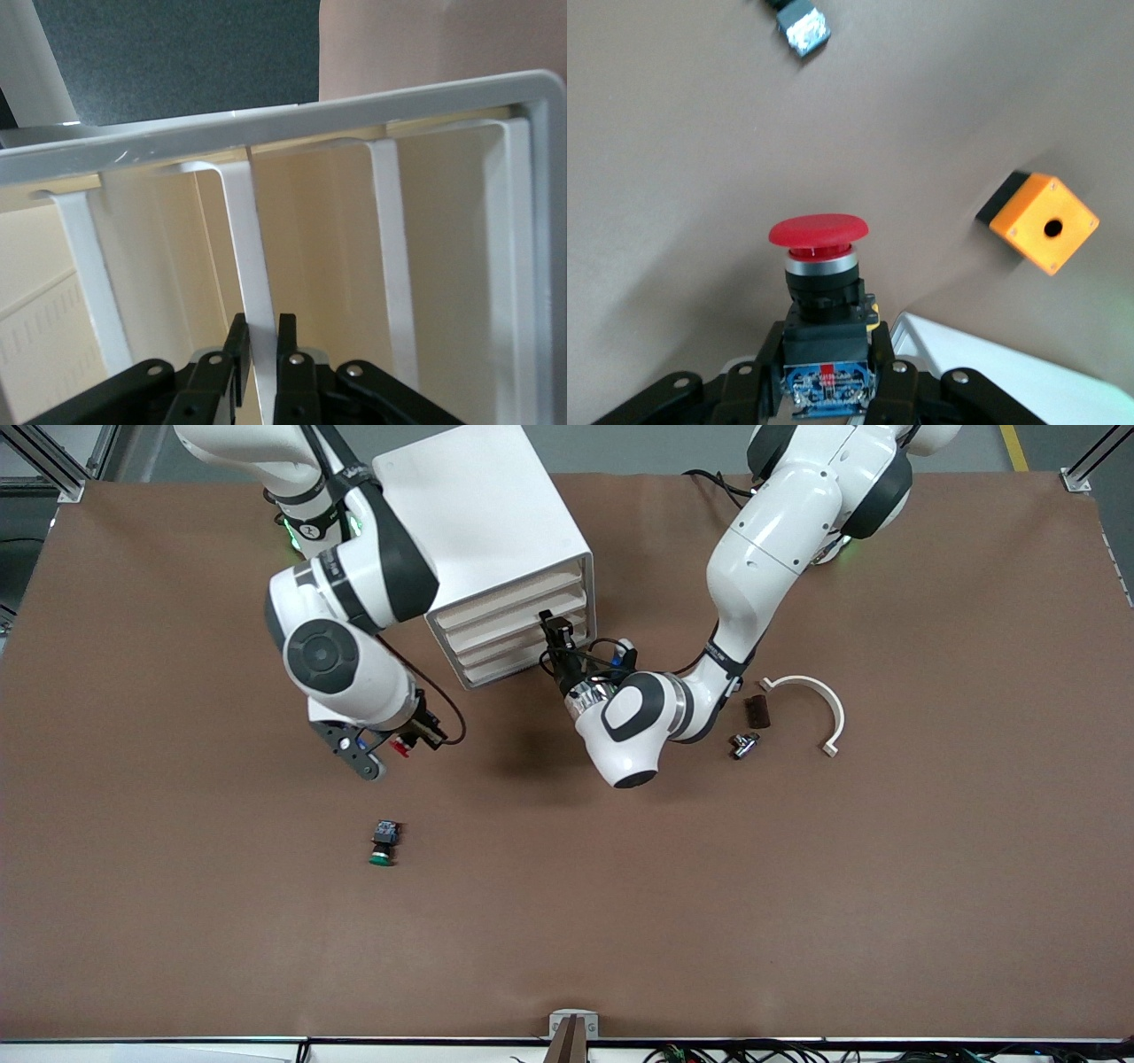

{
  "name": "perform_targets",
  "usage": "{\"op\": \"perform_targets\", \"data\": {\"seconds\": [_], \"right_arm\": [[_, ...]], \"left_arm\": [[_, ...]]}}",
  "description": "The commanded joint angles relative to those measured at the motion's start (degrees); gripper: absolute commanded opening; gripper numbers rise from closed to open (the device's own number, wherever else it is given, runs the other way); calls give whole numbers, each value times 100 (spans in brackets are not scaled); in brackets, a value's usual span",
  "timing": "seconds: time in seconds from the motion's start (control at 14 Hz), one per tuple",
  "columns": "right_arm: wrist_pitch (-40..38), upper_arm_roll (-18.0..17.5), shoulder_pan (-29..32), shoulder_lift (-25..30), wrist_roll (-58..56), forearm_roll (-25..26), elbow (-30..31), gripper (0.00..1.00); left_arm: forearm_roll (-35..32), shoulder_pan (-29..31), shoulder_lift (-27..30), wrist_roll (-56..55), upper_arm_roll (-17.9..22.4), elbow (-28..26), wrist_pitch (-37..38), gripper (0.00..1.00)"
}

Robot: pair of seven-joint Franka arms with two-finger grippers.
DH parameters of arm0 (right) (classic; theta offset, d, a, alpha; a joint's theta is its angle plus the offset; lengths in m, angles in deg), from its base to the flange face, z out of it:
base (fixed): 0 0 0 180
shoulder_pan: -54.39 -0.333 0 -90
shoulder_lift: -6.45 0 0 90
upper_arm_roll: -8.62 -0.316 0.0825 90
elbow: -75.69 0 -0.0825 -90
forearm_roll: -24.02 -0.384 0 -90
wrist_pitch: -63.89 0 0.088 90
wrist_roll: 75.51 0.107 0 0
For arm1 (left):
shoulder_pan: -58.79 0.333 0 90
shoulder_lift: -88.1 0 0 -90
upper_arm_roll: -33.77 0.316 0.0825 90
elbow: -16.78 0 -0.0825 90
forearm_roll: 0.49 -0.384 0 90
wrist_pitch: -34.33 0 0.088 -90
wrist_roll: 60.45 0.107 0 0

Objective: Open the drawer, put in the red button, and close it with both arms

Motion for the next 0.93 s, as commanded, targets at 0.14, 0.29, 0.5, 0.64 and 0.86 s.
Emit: {"op": "perform_targets", "data": {"seconds": [0.14,0.29,0.5,0.64,0.86], "right_arm": [[124,47,-502,160,887,-6,-54,0],[316,47,-739,160,1335,-6,-37,0],[511,47,-1012,151,2030,-6,121,0],[572,47,-1214,168,2531,-6,262,0],[826,47,-1531,160,3338,-15,445,0]], "left_arm": [[111,420,-28,192,15,-24,5,10],[111,639,-71,201,15,-24,-4,11],[93,816,-72,227,15,-24,5,12],[85,938,-80,227,15,-24,-4,14],[41,1044,-80,227,23,-24,5,16]]}}
